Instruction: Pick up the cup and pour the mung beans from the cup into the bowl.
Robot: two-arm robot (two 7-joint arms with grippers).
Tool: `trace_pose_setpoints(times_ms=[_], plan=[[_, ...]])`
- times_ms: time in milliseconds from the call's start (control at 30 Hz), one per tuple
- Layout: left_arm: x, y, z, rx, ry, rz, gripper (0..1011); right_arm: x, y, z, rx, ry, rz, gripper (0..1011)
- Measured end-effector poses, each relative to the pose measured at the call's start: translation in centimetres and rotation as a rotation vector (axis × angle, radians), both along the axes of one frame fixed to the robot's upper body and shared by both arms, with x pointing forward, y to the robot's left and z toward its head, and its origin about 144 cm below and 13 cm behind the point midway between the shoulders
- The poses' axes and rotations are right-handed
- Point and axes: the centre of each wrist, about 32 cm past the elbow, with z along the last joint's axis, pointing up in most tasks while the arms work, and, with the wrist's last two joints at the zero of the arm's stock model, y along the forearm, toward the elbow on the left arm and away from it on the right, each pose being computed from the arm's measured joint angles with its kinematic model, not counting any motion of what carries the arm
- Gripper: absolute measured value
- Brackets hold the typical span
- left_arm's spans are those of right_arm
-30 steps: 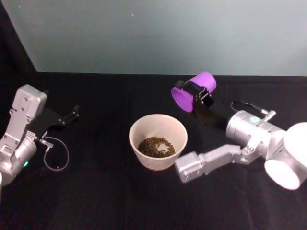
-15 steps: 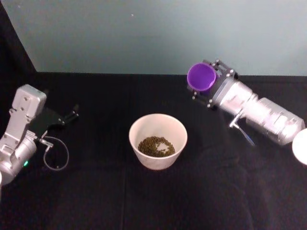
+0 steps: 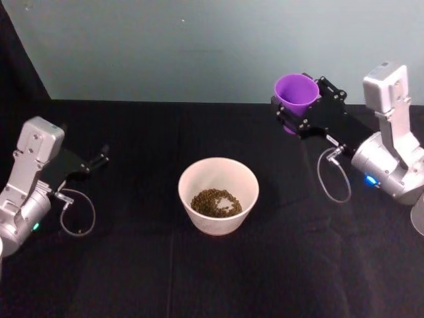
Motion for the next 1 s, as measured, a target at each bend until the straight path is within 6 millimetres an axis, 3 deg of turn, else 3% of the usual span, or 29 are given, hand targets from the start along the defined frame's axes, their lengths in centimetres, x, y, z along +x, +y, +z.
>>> trace_pose_setpoints(times_ms=[1000], plan=[[0.00,0.00,0.00,0.000,0.000,0.000,1000,0.17,-0.21,0.52,0.036,0.011,0.023,739]])
